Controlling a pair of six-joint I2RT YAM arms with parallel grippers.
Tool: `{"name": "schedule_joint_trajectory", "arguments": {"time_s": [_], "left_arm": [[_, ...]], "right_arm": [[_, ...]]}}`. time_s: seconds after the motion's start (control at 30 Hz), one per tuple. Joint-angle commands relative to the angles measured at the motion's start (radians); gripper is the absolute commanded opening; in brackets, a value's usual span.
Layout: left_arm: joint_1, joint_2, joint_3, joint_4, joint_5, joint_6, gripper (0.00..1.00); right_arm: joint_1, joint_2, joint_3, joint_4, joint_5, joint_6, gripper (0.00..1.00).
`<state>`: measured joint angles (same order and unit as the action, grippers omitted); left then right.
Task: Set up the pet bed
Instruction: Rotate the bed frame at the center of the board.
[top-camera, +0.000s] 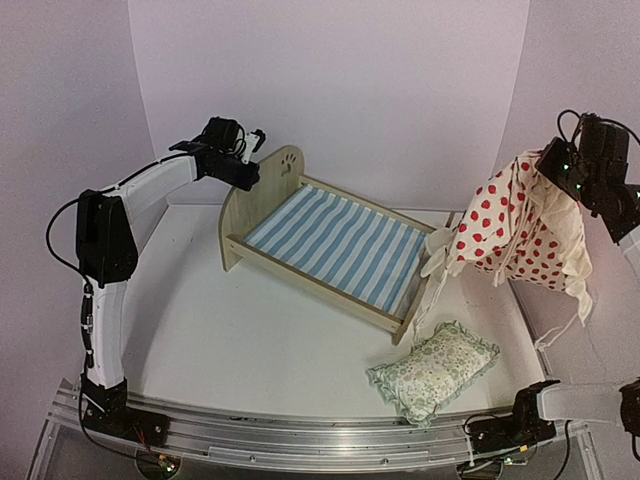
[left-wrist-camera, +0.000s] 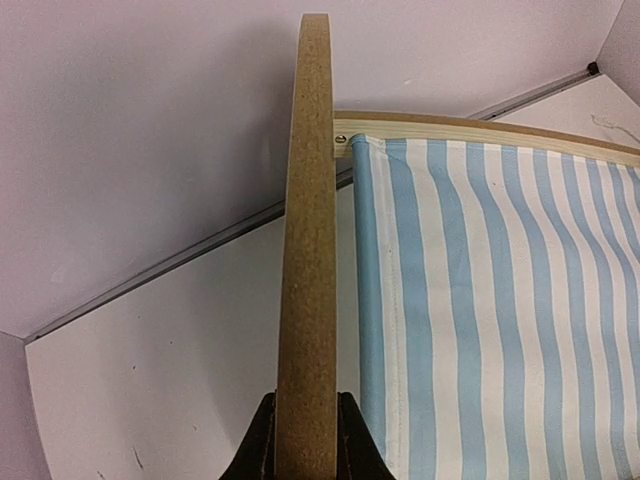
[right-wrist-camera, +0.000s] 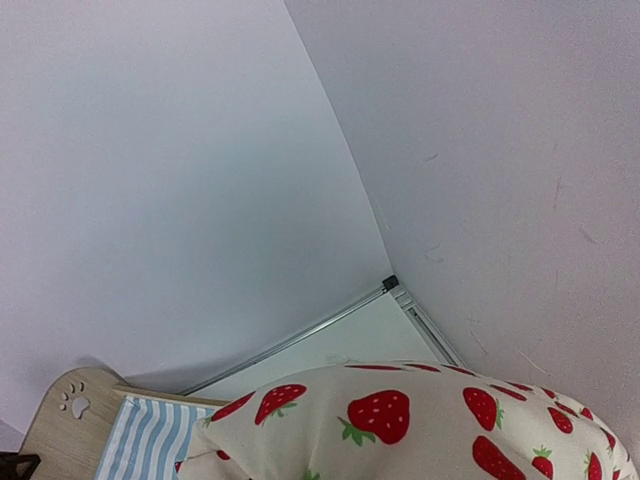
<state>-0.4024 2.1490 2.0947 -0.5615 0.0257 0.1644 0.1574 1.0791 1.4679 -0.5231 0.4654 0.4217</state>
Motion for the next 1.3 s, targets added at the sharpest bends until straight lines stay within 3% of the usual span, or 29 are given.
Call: {"name": "schedule_joint_trajectory", "arguments": {"time_s": [0.0,0.33,0.5,0.73,0.8,1.03,1.17,1.27], "left_arm": [[0.024,-0.061,-0.104,0.048,-0.144,-0.052,0.0],[0.023,-0.245,-0.34,0.087,-0.21,-0.254,0.0],[0.023,-0.31,-0.446,0.097,-0.18,-0.366,0.0],[-0.004,-0.365,-0.554,0.132,-0.152,-0.418,0.0],[-0.01,-0.367,-0.566,0.13,-0.153,-0.433,0.0],[-0.039,-0.389,-0.652,0.179,-0.118,-0.482,0.01],[-0.041,-0.415,-0.697,0.201,-0.128,-0.485,0.07],[-0.041,-0.434,-0.718,0.203,-0.139,-0.478,0.18]], "right_arm": [[-0.003,0.064,0.171,0.08,-0.032,0.039,0.0],[-0.003,0.298,0.335,0.264,-0.129,0.309,0.0],[-0.002,0.458,0.342,0.605,-0.174,0.478,0.0],[0.061,0.716,0.707,0.677,-0.179,0.504,0.0],[0.11,0.739,0.726,0.681,-0.186,0.476,0.0],[0.322,0.679,0.407,0.827,-0.177,0.381,0.0],[0.421,0.668,0.249,0.881,-0.19,0.36,0.0],[0.477,0.664,0.116,0.919,-0.17,0.326,0.0]]}}
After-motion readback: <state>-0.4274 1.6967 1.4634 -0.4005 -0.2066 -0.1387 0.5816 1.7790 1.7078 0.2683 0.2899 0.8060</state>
